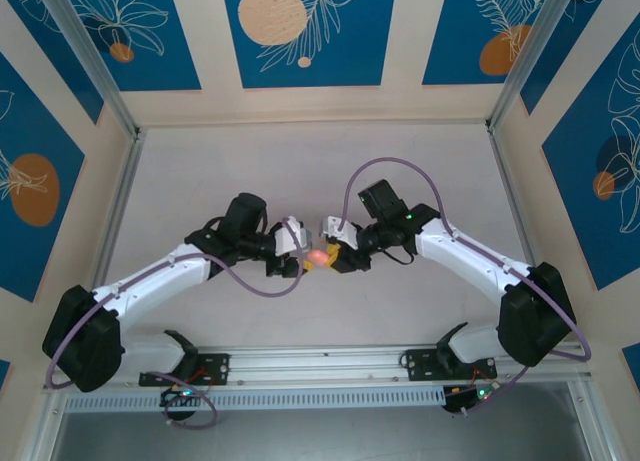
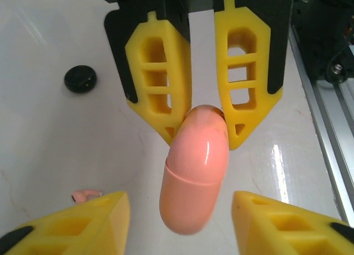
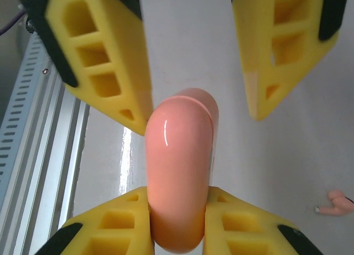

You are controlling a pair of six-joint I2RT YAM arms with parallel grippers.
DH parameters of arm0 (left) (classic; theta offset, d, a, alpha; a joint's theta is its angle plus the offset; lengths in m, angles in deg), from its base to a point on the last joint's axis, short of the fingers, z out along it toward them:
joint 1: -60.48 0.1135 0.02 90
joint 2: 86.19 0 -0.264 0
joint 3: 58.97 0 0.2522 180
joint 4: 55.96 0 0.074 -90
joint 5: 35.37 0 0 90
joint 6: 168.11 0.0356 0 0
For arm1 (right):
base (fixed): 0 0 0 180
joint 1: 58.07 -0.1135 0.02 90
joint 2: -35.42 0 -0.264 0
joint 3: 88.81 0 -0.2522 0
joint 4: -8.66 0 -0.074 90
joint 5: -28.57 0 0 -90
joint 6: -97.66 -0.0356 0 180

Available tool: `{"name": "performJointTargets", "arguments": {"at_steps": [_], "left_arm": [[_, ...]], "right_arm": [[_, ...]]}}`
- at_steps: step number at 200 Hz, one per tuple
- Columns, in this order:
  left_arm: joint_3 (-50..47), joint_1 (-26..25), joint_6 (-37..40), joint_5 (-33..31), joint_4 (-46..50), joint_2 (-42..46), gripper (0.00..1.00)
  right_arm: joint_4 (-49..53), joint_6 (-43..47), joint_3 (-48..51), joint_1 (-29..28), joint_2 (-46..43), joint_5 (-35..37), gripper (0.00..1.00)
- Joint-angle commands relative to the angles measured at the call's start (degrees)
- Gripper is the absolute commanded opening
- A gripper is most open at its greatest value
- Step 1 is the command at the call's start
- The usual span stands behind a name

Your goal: Insert wireless bluetooth earbuds into charging case

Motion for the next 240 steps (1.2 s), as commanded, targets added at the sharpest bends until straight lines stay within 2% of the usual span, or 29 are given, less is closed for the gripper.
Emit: {"name": "performJointTargets", "arguments": {"at_steps": [1,34,69,87,109,129,177,222,240], "left_arm": [[2.5,-0.6,3.3,4.1,3.2,-1.1,0.44],[2.7,-0.8,4.2,3.5,4.7,-1.4,0.29],[1.8,-0.8,4.2,2.9,3.5,-0.1,0.21],[0.8,-0.9,1.7,1.6,1.1,1.1,0.2],[-2.5,-0.8,-4.4,0.0,-5.9,2.9,0.2],[-5.6,-0.8,-9.6,2.3,-13.0,3.3,0.2],[-8.4,-0.8,-17.0,6.4,-23.6,1.3,0.2],[-7.2,-0.8,-18.4,8.9,-25.3,-0.4,0.2],[-6.6,-0.8,-18.6,9.1,-24.7,-0.8,0.2]], "right_arm": [[2.1,3.0,-1.2,-0.6,1.0,-2.5,0.21],[2.3,3.5,-2.2,-0.6,2.1,-2.8,0.21],[1.1,3.1,-2.1,-0.3,1.5,-1.8,0.23],[-2.9,1.0,1.0,0.6,-1.3,-0.6,0.35],[-11.8,-2.2,7.7,2.1,-7.1,0.0,0.43],[-19.8,-5.2,13.2,3.5,-11.7,-1.7,0.49],[-29.3,-9.7,18.8,7.2,-14.0,-12.6,0.52],[-31.5,-10.5,19.2,7.2,-13.3,-15.3,0.51],[-31.5,-9.9,18.9,7.3,-13.2,-16.0,0.46]]}}
